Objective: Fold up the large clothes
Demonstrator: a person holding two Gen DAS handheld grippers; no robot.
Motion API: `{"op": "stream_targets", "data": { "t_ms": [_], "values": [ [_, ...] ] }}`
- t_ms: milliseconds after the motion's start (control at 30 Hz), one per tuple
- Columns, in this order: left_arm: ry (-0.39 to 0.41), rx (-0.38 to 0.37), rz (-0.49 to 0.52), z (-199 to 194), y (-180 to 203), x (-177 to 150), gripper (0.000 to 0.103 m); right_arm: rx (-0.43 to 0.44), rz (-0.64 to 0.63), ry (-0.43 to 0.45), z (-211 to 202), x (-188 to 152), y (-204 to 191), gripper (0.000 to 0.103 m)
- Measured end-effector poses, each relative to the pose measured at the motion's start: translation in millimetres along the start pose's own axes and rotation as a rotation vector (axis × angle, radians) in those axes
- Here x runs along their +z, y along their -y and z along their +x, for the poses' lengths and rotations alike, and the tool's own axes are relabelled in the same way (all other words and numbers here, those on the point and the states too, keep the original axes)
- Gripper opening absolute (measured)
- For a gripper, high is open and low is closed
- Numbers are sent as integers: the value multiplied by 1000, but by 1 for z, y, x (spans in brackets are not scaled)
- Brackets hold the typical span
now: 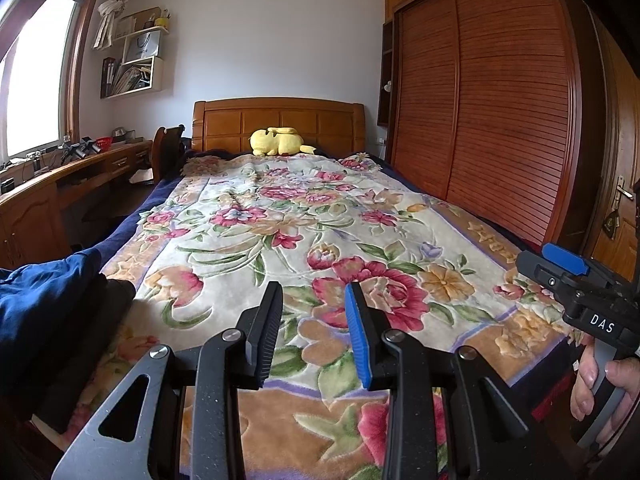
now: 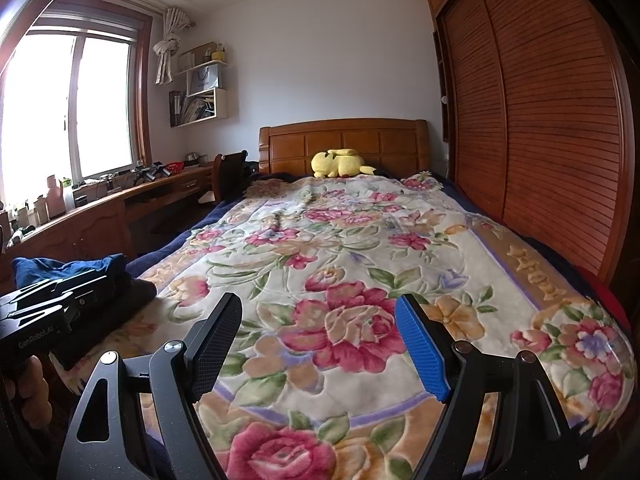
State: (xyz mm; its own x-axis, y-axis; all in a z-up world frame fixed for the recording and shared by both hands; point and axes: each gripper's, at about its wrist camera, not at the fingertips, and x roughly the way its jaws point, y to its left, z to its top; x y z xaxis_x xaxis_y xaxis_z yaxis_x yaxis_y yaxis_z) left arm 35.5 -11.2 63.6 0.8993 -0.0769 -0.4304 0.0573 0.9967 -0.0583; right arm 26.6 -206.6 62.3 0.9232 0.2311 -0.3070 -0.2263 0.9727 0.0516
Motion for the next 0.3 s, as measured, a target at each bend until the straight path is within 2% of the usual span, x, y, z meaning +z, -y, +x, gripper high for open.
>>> {"op": "stream_targets", "data": {
  "t_ms": [300],
  "values": [
    [2, -1, 0, 0, -1, -1, 33, 3, 6, -1, 1, 0, 0, 81]
  ]
}}
